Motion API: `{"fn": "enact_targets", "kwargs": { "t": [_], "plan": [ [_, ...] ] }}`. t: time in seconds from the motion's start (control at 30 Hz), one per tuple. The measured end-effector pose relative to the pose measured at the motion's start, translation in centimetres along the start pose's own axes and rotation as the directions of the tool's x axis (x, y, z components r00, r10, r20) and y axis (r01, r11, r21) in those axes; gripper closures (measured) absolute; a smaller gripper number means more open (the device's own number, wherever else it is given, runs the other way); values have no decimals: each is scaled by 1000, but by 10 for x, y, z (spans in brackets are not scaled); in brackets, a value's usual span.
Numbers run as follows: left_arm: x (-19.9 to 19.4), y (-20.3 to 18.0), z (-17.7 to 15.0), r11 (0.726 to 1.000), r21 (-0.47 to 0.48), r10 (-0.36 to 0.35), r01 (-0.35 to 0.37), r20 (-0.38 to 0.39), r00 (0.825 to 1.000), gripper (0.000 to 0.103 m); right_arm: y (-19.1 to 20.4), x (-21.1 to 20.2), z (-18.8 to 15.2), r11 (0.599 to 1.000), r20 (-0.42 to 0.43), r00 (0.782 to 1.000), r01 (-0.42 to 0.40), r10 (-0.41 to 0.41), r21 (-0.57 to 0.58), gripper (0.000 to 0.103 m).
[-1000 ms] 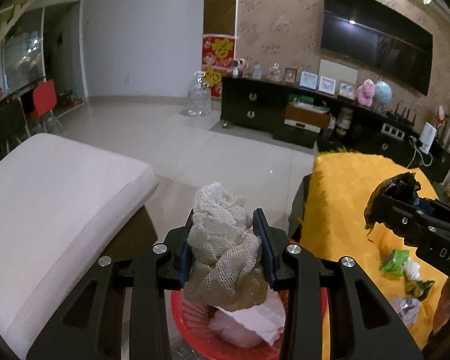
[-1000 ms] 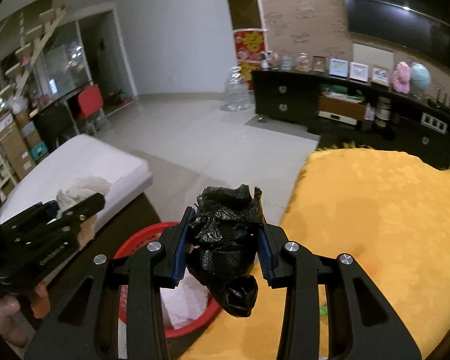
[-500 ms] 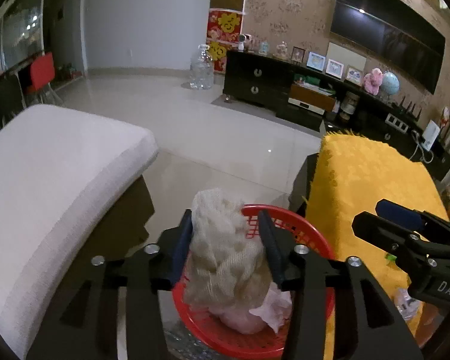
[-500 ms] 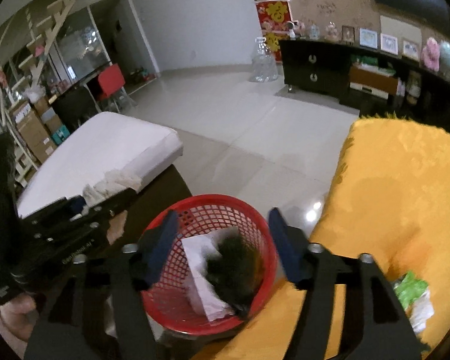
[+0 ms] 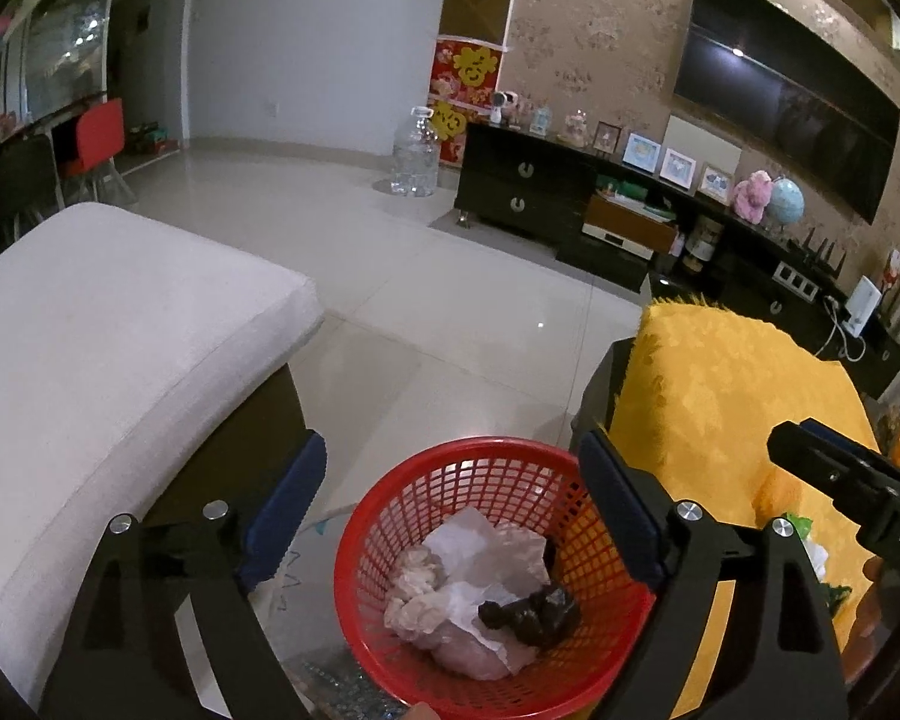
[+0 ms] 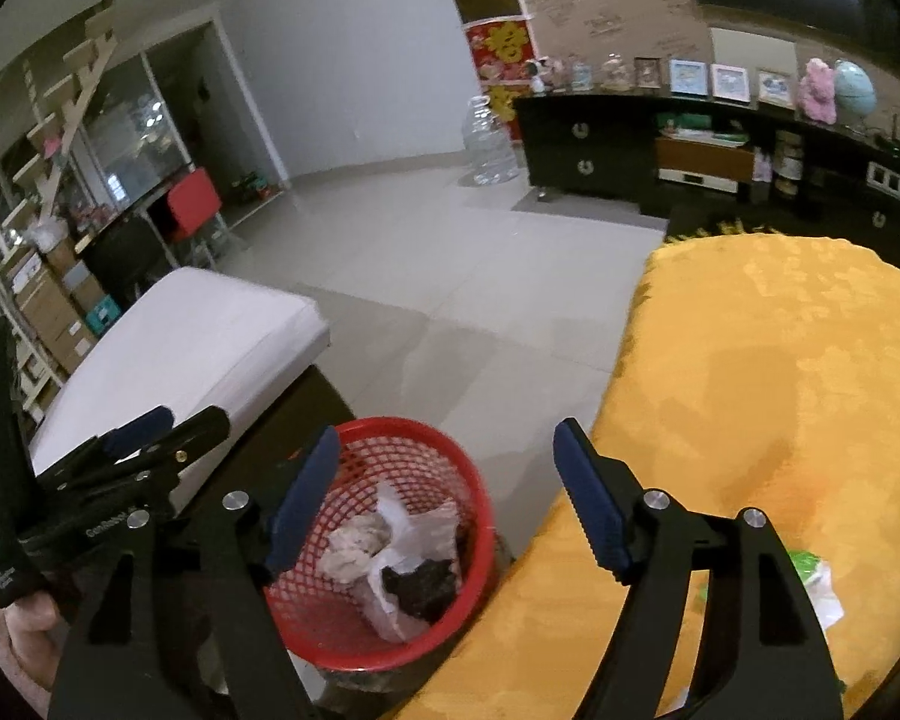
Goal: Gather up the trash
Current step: 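Move both open tools back over the trash on the table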
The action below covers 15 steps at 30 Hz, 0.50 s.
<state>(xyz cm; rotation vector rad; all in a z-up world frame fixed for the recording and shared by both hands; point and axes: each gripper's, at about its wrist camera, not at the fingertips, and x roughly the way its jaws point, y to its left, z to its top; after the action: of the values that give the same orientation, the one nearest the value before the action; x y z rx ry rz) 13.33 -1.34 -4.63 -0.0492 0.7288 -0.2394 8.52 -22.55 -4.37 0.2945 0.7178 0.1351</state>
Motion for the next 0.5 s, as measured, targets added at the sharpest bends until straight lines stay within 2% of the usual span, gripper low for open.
{"fn": "enact_targets", "kwargs": {
  "t": [0.23, 0.5],
  "plan": [
    [-6, -21, 1, 998, 59, -14, 13, 24, 1000, 19, -16, -23, 1, 998, 52, 996, 70, -69, -10, 28],
    [-7, -43, -1, 994, 91, -59, 57, 20, 998, 19, -46, -65, 4, 984, 127, 976, 177, -176, 3, 24]
  ]
}}
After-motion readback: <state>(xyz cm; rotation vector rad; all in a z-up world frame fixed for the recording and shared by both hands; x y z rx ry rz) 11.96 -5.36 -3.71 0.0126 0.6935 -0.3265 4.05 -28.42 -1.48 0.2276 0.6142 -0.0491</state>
